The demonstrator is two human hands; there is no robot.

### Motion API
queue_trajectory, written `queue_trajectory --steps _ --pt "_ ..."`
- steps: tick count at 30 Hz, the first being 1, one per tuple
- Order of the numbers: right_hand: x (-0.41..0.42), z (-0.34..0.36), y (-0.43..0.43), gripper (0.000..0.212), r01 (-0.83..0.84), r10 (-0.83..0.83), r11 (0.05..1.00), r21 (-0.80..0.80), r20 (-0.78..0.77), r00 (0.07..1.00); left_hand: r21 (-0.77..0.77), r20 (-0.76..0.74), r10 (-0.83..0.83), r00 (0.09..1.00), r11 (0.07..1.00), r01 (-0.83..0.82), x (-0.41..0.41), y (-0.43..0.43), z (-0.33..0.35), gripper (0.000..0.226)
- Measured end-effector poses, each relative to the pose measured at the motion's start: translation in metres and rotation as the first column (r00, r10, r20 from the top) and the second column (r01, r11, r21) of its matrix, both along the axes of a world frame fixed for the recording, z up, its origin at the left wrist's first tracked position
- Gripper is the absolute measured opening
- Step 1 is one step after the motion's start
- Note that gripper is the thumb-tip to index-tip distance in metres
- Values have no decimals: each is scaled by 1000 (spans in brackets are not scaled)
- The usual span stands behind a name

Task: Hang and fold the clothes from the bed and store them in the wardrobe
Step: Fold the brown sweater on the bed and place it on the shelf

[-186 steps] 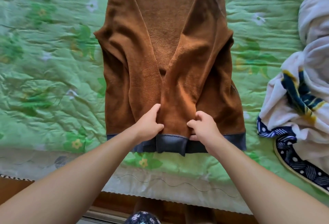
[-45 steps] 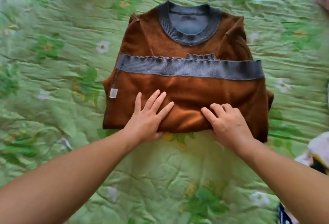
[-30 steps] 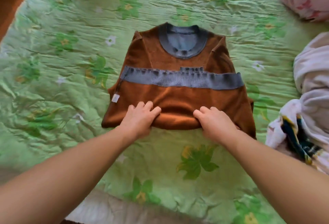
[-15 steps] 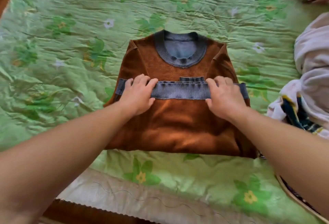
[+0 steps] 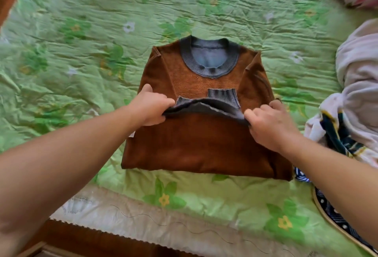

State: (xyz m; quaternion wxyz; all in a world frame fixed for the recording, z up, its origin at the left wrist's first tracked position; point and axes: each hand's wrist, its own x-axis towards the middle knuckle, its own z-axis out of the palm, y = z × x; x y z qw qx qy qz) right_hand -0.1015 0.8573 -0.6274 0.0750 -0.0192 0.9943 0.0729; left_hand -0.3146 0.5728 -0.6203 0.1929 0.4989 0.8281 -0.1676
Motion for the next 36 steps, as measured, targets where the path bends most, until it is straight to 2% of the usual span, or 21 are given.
queue_trajectory --steps 2,5,7,9,11,13,15,18,20,21,24,25,27,31,33,34,36 --pt "26 1 -5 16 -116 116 993 -25 3 993 -15 28 -105 994 994 105 18 -22 4 25" --pt "55 -2 -20 17 -145 153 988 -52 258 954 -106 171 -143 975 981 162 56 -54 -4 27" --pt "61 -6 -27 45 -42 65 997 -63 429 901 -35 211 -74 975 996 83 67 -62 -6 28" --pt "51 -6 -28 65 96 -49 990 -107 381 923 171 174 27 984 984 -57 64 -57 -7 41" --pt "37 -8 -28 61 203 -164 968 -148 239 957 283 152 168 974 937 -206 56 -41 -9 46" --pt "20 -12 -31 72 317 -273 940 -128 278 921 178 269 343 900 901 -396 53 -20 -14 65" --pt "10 -19 -34 92 460 -364 866 -197 382 849 50 419 462 782 848 -528 53 -6 -22 92" --pt "-3 -26 -32 96 636 -480 681 -363 436 762 65 549 557 623 715 -696 54 -2 -33 107" --pt "-9 -25 -26 79 697 -483 636 -332 533 695 59 567 623 539 622 -781 55 -5 -36 100" --pt "-10 -24 -24 66 708 -463 643 -293 587 664 47 554 643 529 610 -791 56 -8 -37 90" --pt "-12 -22 -19 39 691 -379 656 -305 658 651 44 517 579 631 718 -695 54 -16 -34 45" --pt "-14 -21 -16 35 687 -358 632 -358 651 669 72 525 531 665 751 -656 51 -18 -30 37" --pt "-21 -17 -7 30 653 -337 601 -461 595 730 151 548 456 701 771 -619 38 -16 -22 34" --pt "-58 -1 21 32 605 -396 585 -540 461 794 297 558 424 713 700 -649 -7 6 -8 36" --pt "-84 8 35 35 587 -424 545 -598 408 809 335 561 421 713 672 -661 -36 23 -3 39" --pt "-98 12 40 39 579 -441 516 -631 383 811 346 569 416 709 662 -665 -50 32 -2 40" --pt "-118 15 45 64 561 -469 434 -705 354 809 355 585 410 700 646 -676 -72 44 -6 44"
